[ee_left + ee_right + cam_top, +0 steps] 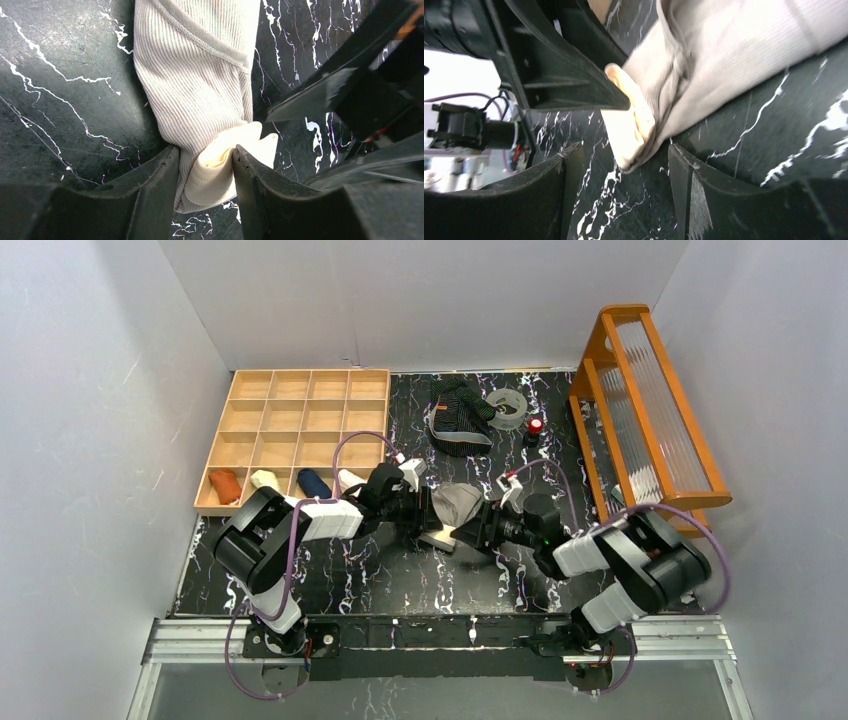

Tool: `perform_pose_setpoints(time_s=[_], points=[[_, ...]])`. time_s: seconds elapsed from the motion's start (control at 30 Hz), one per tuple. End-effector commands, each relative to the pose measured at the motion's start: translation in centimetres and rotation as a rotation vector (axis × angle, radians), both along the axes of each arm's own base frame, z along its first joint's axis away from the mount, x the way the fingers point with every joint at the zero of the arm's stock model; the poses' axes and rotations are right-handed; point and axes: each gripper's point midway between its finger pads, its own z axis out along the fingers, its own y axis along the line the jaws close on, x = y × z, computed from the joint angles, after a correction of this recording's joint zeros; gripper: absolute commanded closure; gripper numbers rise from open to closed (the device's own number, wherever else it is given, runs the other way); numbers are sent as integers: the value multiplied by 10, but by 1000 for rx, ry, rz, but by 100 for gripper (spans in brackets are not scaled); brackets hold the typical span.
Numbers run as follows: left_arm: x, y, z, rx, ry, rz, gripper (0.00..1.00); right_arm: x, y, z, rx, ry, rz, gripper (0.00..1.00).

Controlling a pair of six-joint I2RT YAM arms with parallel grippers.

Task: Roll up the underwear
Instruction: Roll the underwear to the center of the board.

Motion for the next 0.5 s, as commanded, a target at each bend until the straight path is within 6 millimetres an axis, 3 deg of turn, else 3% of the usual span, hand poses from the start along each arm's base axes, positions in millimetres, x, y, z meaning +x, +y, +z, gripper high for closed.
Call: perform_pose_setpoints(time_s=[0.0,0.1,0.23,0.33,0.47], points=[[-36,39,-58,224,159,4,58,29,-19,12,-177,-130,-96,30],[-36,36,-56,213,162,-4,59,45,-21,34,-200,-182,-140,30],[-37,33,-55,201,169,-18,60,57,-21,31,-299,-93,-132,30],[-37,32,-53,199,172,-23,61,55,-6,40,-265,-133,27,30],[-36,32,-52,199,175,-25,61,59,-12,40,-251,-251,-16,30]])
